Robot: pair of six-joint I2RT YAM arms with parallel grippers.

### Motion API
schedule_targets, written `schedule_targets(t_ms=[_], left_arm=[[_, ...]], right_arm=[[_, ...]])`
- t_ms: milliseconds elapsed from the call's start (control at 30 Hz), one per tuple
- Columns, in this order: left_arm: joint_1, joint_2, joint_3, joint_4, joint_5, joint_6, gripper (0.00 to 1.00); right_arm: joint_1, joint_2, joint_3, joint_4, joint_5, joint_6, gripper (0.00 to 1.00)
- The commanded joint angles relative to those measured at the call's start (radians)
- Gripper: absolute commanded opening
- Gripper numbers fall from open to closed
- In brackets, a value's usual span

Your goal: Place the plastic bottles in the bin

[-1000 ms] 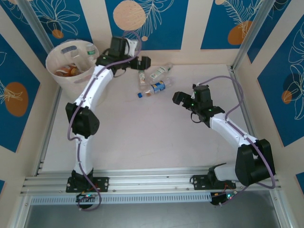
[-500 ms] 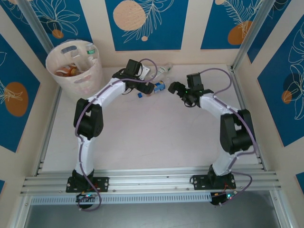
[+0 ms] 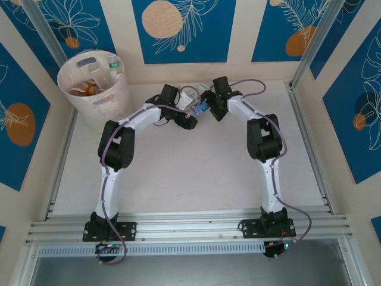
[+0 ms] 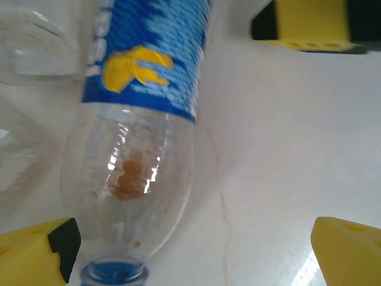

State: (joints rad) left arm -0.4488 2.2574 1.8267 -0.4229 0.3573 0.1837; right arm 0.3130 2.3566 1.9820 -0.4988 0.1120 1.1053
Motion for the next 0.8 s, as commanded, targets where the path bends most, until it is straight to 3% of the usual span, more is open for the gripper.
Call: schedule_targets(t_ms=[0, 133, 300, 533, 767], left_arm=[[0.005, -0.036, -0.026, 0.021, 0.167, 0.016, 1.0], [-0.001, -0.012, -0.012, 0.002, 0.261, 0.012, 1.0], [-0.008, -0.047, -0.059, 0.049, 0.343, -0.005, 1.0], [-0.008, -0.163, -0.22, 0.205, 0.354, -0.092, 1.0], [-0.007, -0.385, -0.546, 0.56, 0.312, -0.281, 1.0]], right_arm=[[0.022, 0.102, 0.178, -0.292, 0.107, 0.106, 0.98], [0.033, 0.16, 0.264, -0.358, 0.131, 0.11, 0.96], [0.043, 0.133, 0.204, -0.34, 0.151, 0.068, 0.86], [0.048, -0.101, -0.199, -0.053, 0.171, 0.025, 0.66], [0.059, -0.384, -0.621, 0.374, 0.086, -0.115, 0.48]])
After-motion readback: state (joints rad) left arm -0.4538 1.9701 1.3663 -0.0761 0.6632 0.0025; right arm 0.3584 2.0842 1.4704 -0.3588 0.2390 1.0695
